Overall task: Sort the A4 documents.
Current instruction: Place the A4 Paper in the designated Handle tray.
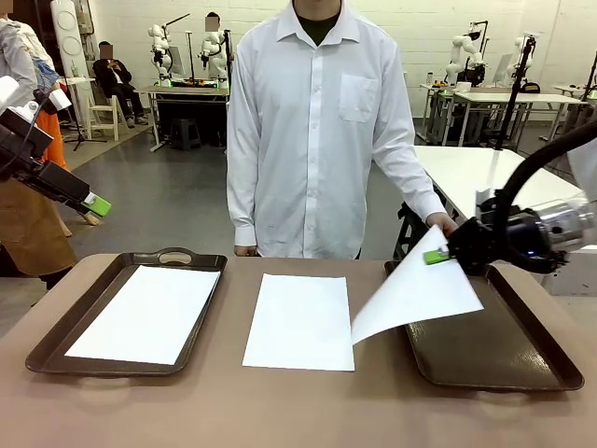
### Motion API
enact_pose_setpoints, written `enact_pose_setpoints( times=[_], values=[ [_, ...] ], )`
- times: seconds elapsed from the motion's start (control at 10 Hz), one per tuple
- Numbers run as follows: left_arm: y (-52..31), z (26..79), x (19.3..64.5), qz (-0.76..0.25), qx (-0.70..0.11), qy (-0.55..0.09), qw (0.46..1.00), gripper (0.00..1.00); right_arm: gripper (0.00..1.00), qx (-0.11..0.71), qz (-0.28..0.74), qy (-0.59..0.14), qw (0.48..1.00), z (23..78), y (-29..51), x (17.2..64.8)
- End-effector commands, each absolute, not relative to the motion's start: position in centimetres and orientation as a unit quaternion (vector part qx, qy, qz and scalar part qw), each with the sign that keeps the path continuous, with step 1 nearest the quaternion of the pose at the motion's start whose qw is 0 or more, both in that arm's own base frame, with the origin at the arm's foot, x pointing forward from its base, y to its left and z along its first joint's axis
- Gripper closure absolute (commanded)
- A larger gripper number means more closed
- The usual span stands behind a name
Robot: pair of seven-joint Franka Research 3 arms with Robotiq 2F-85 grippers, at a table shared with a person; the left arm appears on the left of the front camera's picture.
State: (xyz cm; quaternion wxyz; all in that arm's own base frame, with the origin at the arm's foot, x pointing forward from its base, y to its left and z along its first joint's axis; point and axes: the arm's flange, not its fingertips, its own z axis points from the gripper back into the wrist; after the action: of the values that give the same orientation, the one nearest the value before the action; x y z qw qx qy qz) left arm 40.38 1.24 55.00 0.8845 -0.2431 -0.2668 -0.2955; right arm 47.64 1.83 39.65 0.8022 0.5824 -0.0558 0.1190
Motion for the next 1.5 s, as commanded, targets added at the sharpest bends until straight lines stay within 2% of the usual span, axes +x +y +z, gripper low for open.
enact_pose_setpoints(
  times=[0.0, 0.3, 0.8, 1.4],
  values=[
    [1.3, 54.9, 40.3, -0.305, -0.239, -0.269, 0.882, 0.17, 0.99, 0.582, 0.143, -0.067, 0.798, 40.1, 0.1, 47.5],
    [1.3, 54.9, 40.3, -0.305, -0.239, -0.269, 0.882, 0.17, 0.99, 0.585, 0.192, -0.074, 0.784, 38.7, -2.5, 48.3],
    [1.3, 54.9, 40.3, -0.305, -0.239, -0.269, 0.882, 0.17, 0.99, 0.542, 0.202, -0.022, 0.816, 34.9, -4.8, 49.7],
    [1.3, 54.9, 40.3, -0.305, -0.239, -0.269, 0.882, 0.17, 0.99, 0.485, 0.115, -0.031, 0.866, 32.4, -8.0, 49.7]
  ],
)
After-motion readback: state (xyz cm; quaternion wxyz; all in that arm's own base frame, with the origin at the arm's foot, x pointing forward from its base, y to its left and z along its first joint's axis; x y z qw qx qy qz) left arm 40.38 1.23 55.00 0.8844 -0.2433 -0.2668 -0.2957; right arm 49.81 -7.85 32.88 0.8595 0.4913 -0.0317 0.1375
